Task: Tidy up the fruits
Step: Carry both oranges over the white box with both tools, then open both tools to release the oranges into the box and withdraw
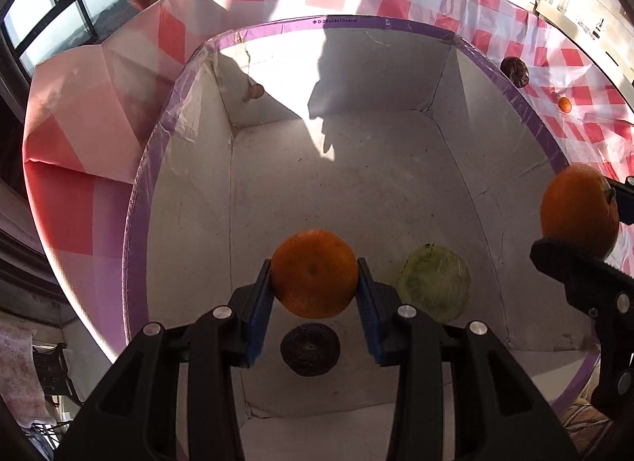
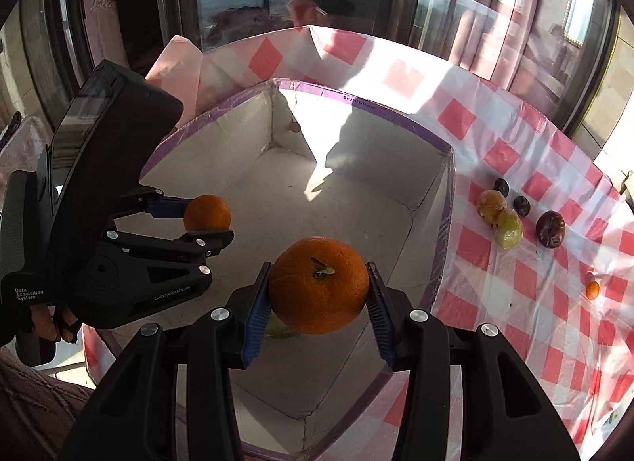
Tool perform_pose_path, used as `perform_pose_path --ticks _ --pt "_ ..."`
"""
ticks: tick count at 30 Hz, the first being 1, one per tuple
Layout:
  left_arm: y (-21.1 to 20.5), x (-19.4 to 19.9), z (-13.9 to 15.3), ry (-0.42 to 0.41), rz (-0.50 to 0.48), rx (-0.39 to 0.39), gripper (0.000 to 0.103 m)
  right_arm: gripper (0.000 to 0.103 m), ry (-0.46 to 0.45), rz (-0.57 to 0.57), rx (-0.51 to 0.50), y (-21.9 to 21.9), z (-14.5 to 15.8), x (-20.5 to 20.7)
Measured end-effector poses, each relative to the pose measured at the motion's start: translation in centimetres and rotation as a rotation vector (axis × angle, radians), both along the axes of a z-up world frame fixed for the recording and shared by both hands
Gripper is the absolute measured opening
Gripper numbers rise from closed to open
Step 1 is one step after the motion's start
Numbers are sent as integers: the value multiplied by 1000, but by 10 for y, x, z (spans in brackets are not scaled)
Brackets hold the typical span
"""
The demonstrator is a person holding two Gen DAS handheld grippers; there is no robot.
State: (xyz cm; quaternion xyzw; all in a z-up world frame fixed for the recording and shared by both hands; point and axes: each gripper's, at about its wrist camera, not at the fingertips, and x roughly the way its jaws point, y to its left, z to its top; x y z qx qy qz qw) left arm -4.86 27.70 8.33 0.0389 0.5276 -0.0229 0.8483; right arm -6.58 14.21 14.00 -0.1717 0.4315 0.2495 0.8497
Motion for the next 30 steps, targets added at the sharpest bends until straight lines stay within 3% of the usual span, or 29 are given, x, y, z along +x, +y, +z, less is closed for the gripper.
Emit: perform_pose_path --ticks 10,30 --pt "9 -1 1 -6 -19 5 40 45 26 63 -145 29 -22 -1" --pt "7 2 -3 16 -25 -1 42 46 89 31 -137 22 -31 2"
